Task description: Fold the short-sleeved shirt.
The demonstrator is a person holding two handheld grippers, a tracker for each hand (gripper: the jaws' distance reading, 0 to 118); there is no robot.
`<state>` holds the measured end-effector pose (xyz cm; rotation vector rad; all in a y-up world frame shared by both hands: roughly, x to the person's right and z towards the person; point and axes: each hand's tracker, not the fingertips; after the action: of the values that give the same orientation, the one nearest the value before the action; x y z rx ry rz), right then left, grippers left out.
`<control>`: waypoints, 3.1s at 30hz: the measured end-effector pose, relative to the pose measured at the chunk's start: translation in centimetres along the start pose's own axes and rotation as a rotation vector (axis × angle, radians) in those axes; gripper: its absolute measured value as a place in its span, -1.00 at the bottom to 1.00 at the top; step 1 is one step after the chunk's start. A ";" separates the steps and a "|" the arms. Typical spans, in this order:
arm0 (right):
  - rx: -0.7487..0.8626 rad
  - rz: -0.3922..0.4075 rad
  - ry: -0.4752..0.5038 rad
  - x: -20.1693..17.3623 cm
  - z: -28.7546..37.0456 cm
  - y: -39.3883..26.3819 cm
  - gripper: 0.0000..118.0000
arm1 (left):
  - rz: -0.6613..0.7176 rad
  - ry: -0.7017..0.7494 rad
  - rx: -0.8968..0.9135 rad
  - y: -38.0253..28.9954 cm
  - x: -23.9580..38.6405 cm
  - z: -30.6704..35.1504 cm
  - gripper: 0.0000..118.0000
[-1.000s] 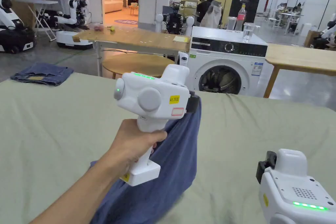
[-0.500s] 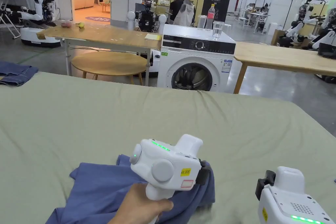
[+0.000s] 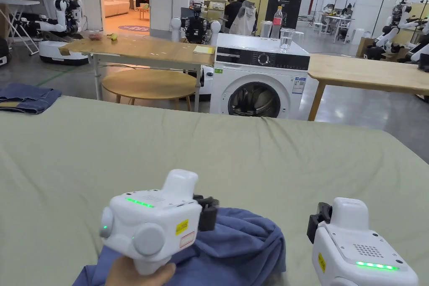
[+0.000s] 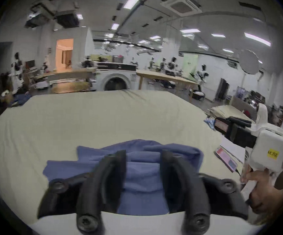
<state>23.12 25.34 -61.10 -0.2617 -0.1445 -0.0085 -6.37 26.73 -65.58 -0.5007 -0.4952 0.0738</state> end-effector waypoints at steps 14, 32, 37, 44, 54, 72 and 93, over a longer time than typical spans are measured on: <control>-0.030 0.012 0.075 -2.8 -1.3 0.2 -1.00 | 0.191 0.248 -0.135 -0.6 -12.3 3.7 -1.00; -0.128 0.015 0.054 -1.1 -3.6 -1.5 -1.00 | 0.328 0.374 -0.540 -2.7 -21.7 -11.6 0.26; -0.171 0.022 0.043 0.2 -4.6 -1.9 -1.00 | -0.031 0.393 -0.491 -2.6 -16.5 -10.9 -0.97; -0.307 0.031 0.084 1.1 -8.2 -0.9 -1.00 | 0.098 0.377 -0.367 -2.3 -17.4 -4.7 -1.00; -0.623 0.045 0.193 -0.9 -16.9 -3.0 0.10 | 0.144 0.368 -0.312 -3.6 -17.9 -0.2 -1.00; -0.466 -0.029 0.236 0.3 -15.0 0.5 -0.95 | 0.156 0.349 -0.221 -0.6 -16.9 2.3 -1.00; -0.078 -0.010 -0.011 7.0 -8.9 21.2 -0.97 | 0.122 0.515 0.090 19.3 -21.3 11.6 -1.00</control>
<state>31.91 43.65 -74.02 -0.3389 -0.1570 -0.0231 -29.59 44.79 -75.22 -0.4409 0.0430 0.0805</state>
